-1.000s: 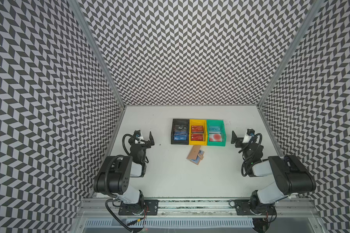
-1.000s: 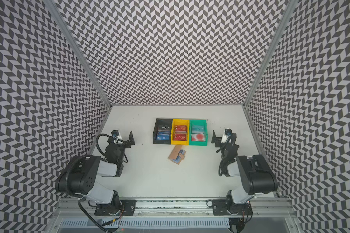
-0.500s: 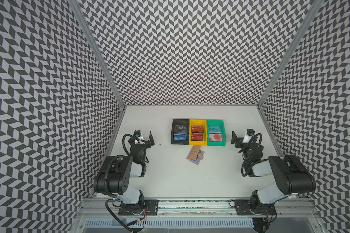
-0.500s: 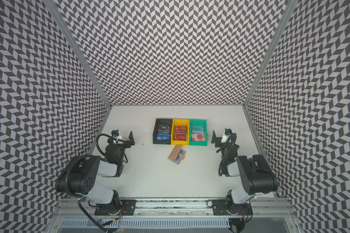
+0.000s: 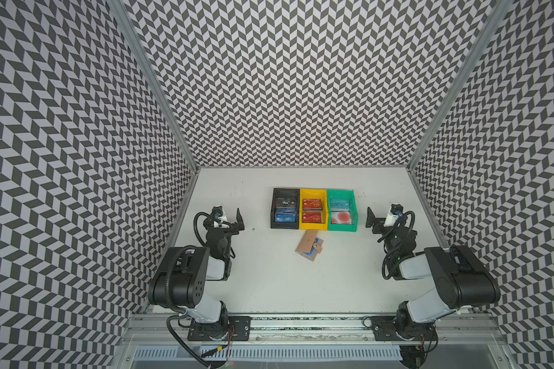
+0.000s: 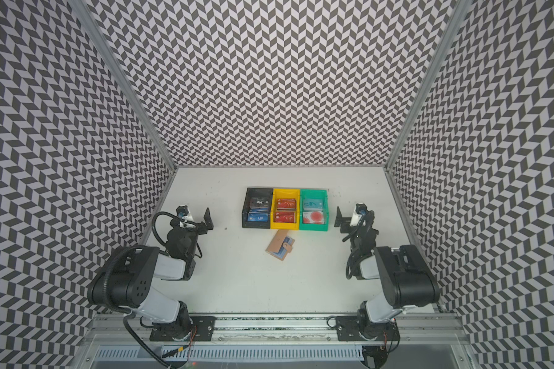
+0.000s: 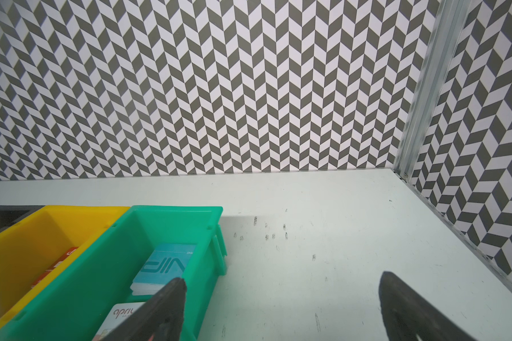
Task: Take the credit cards out of the card holder
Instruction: Move the card holder to the center of the table.
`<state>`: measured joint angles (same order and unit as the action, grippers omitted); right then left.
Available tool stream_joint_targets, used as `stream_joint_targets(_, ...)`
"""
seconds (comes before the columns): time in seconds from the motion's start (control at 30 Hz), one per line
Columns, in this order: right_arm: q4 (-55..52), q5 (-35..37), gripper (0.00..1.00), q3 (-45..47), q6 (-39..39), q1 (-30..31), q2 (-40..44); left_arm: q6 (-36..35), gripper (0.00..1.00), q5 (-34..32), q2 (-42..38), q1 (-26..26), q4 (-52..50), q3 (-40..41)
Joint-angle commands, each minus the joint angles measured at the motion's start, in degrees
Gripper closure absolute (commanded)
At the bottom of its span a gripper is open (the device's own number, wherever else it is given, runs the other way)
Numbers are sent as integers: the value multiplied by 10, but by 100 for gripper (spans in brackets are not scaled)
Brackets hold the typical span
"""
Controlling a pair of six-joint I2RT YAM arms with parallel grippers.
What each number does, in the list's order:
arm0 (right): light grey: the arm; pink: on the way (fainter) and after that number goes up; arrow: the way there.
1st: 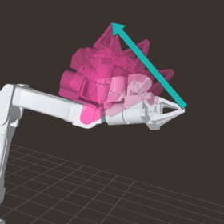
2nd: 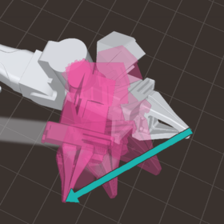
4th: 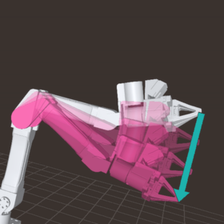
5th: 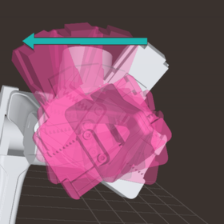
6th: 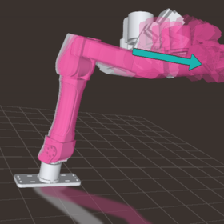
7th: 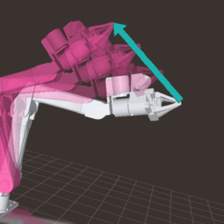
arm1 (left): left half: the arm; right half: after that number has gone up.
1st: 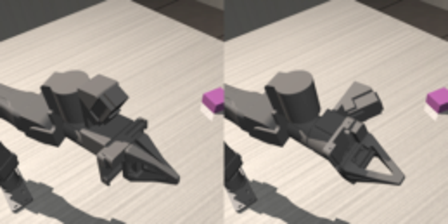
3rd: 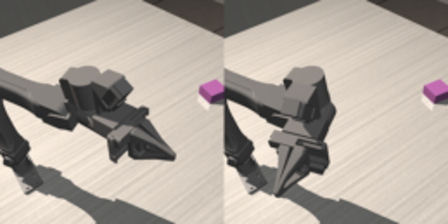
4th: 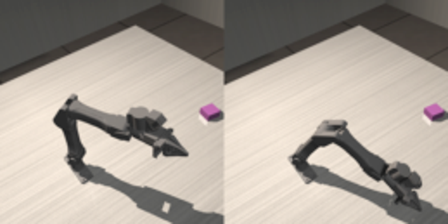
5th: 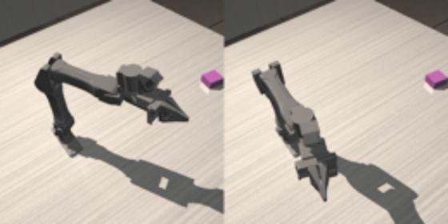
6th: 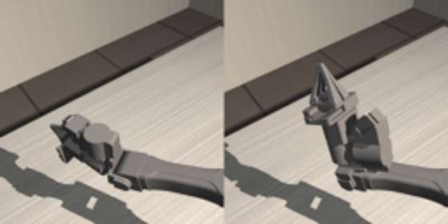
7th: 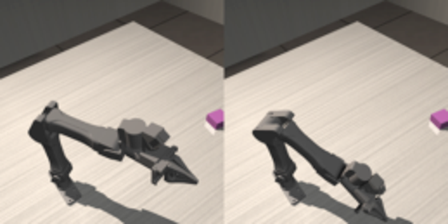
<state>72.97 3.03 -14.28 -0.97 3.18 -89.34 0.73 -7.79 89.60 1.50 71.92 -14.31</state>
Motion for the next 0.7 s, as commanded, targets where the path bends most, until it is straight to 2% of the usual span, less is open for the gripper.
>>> stream_joint_targets(0.0, 41, -4, 0, 8, -8, -1, 0, -7, 1, 18, -3, 3, 13, 4)
stream_joint_targets(0.13, -19, 21, 2, -6, -12, 7, 42, -37, 3, 35, -10, 19, 32, 19)
stream_joint_targets(0.3, -275, 22, 5, -97, 7, 28, 115, -46, 4, 37, -14, 24, 52, 31)
stream_joint_targets(0.47, -352, 15, 6, -131, 9, 46, 128, -49, 4, 46, -20, 23, 61, 36)
stream_joint_targets(0.53, -401, -9, 8, -150, 17, 50, 131, -50, 4, 51, -35, 24, 34, 27)
stream_joint_targets(0.67, -511, -61, 13, -203, 26, 86, 130, -87, 5, 71, -88, 47, -88, -14)
